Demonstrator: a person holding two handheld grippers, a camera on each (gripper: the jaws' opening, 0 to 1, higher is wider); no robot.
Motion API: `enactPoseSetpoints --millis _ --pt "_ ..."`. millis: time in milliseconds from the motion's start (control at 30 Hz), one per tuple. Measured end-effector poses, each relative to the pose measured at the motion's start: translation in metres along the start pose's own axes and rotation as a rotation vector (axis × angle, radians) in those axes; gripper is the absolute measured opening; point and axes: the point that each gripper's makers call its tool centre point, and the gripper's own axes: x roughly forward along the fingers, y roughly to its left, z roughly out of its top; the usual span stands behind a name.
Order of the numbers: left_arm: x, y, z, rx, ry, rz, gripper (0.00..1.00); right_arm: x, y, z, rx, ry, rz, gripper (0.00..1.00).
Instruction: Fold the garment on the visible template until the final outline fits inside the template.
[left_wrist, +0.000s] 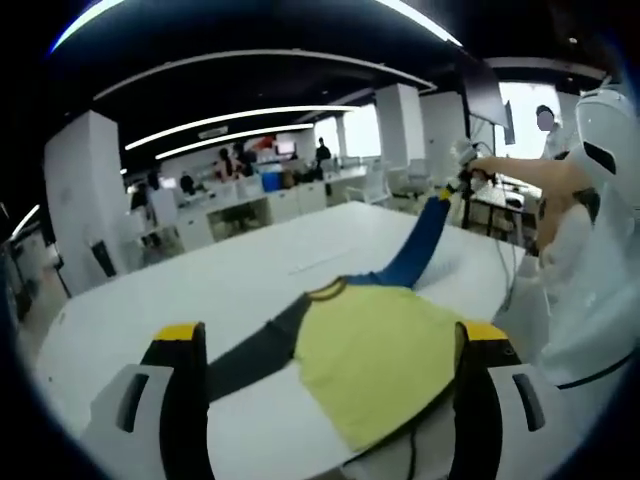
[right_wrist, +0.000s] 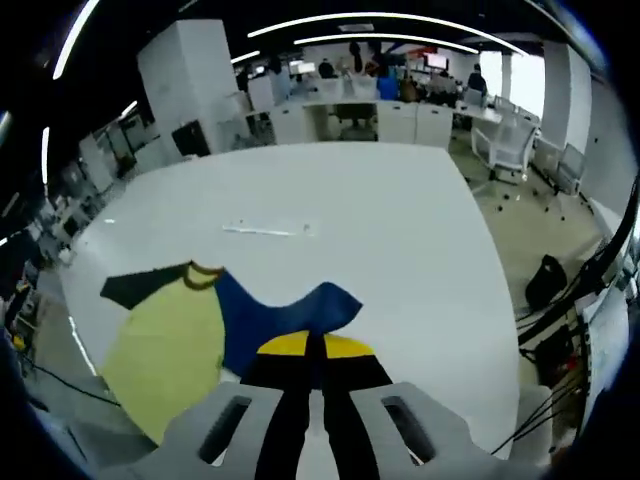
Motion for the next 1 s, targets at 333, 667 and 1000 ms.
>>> enactPoseSetpoints --millis 333,667,1000 --pt "-0.005 0.008 -0.001 0.007 -0.015 -0.023 1.0 -0.012 0.032 0.034 -0.059 -0.076 0.046 0.03" --pt "-0.013 0.016 -0.002 0.015 -0.027 -0.049 1.0 0.004 0.087 0.065 -0.103 -0.119 0.098 0.03" --pt "-0.018 0.029 -0.004 0.03 -0.037 -0.07 1.0 0.021 0.141 0.085 -0.135 -0.145 0.152 0.03"
